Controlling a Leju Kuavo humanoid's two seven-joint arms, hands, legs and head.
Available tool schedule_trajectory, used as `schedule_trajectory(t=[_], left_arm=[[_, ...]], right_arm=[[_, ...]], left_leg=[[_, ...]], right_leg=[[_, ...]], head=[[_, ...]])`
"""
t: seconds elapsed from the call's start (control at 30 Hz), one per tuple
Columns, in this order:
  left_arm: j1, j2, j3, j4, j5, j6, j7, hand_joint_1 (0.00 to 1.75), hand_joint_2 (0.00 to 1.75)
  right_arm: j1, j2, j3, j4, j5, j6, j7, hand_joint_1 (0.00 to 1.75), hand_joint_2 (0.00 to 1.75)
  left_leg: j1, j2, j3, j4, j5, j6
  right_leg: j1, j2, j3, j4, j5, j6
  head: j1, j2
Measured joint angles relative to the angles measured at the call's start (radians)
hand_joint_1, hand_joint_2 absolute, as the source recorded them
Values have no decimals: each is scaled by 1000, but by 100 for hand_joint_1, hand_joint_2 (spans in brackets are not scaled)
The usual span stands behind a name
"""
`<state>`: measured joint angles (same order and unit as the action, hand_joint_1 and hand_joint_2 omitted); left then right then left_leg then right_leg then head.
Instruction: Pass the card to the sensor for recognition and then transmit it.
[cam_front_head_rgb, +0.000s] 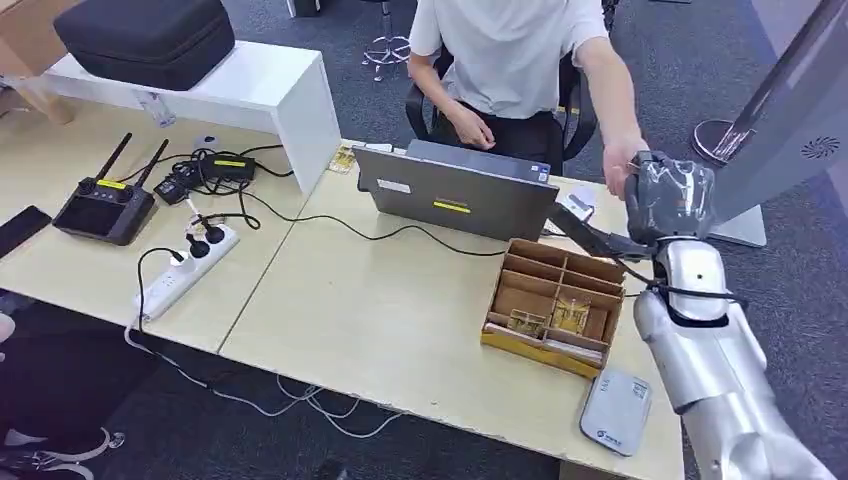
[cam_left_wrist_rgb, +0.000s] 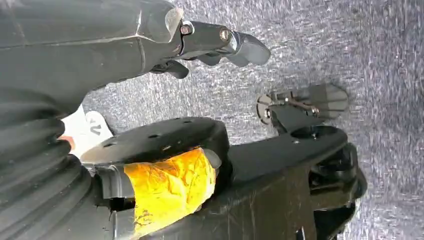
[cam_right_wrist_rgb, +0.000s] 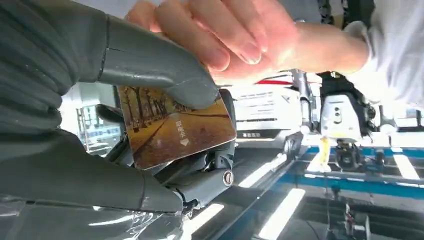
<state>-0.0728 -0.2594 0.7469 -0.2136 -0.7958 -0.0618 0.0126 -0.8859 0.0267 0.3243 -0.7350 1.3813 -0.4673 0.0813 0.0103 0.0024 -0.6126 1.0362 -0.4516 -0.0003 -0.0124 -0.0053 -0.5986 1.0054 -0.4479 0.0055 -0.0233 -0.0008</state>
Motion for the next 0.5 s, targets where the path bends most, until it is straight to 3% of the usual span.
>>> schedule_trajectory(t=[0.13, 0.17, 0.5], left_arm=[[0, 0, -1, 0, -11, -7, -2, 0, 175], [0, 0, -2, 0, -13, -8, -2, 0, 175], [-1, -5, -16, 0, -22, -28, 24, 0, 175]], right_arm=[[-42, 3, 0, 82, -22, 18, 22, 175, 175], [-52, 3, -1, 98, -26, 23, 30, 0, 175], [-88, 3, -22, 212, -53, 32, 74, 0, 175]], left_leg=[[0, -1, 0, 0, 0, 0], [0, -1, 0, 0, 0, 0], [0, -1, 0, 0, 0, 0]], right_leg=[[0, -1, 0, 0, 0, 0], [0, -1, 0, 0, 0, 0], [0, 0, -1, 0, 0, 0]], head=[[0, 0], [0, 0], [0, 0]])
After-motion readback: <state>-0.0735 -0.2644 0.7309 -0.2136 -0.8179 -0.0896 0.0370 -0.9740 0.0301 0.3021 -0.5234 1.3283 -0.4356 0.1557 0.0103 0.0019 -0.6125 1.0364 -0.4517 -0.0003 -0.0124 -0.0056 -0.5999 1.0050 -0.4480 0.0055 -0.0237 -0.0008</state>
